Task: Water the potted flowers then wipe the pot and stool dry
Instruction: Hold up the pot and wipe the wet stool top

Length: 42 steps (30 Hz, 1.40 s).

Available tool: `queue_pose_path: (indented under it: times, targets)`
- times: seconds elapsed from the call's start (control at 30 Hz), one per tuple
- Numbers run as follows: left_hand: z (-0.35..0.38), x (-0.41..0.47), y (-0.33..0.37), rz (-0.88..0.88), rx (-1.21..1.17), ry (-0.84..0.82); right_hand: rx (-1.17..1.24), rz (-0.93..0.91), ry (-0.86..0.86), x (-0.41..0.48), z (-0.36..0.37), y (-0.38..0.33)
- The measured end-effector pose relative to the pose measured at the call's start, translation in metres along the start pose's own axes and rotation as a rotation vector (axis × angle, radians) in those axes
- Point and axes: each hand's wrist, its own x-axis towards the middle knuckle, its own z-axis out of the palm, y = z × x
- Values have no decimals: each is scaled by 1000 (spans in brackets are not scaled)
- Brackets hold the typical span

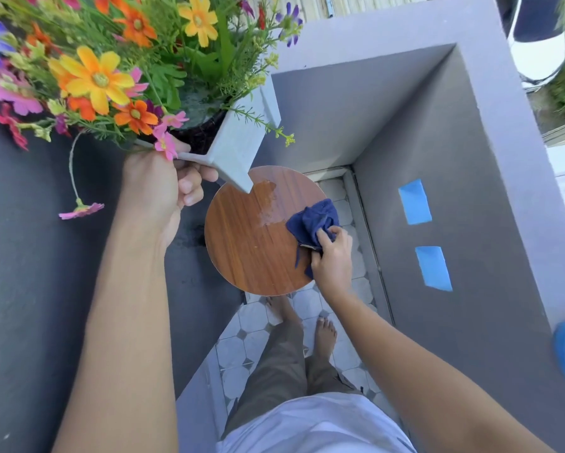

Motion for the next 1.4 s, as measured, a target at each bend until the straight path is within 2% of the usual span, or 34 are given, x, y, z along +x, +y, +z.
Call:
queue_pose_path:
  times: [0.13, 0.3, 0.47, 0.57, 0.67, 0.8, 0.9, 1.0, 1.1, 1.17, 1.27, 1.4]
  targets:
    - [-1, 1, 0, -4, -5, 3, 14, -91, -90, -26, 29, -37]
    - [-1, 1, -2, 2, -3, 10, -37, -336, -274, -48, 67, -85]
    - [-4, 3, -4, -14, 2, 20, -64, -432, -306, -27, 52, -74]
    - [-4, 2, -4, -12, -1, 21, -32, -347, -192, 0, 24, -39]
    - [-4, 1, -5, -8, 4, 21, 0, -160, -66, 25, -3, -2]
    - [-3, 0, -5, -11, 7, 19, 79, 41, -12, 42, -28, 16]
    - [-3, 1, -4, -14, -4, 22, 177, 63, 14, 42, -36, -2]
    - [-4, 2, -3, -16, -2, 21, 326, -61, 11, 30, -41, -33]
    - [-5, 3, -4, -15, -2, 24, 526, -54, -134, 17, -30, -58]
    - [-5, 2, -4, -15, -1, 26, 439, -44, -130, 14, -18, -60]
    - [-5, 2, -4, -16, 2, 30, 217, -54, 27, 12, 0, -53]
    - [-4, 3, -4, -15, -13, 20, -56, -258, -96, -2, 32, -53]
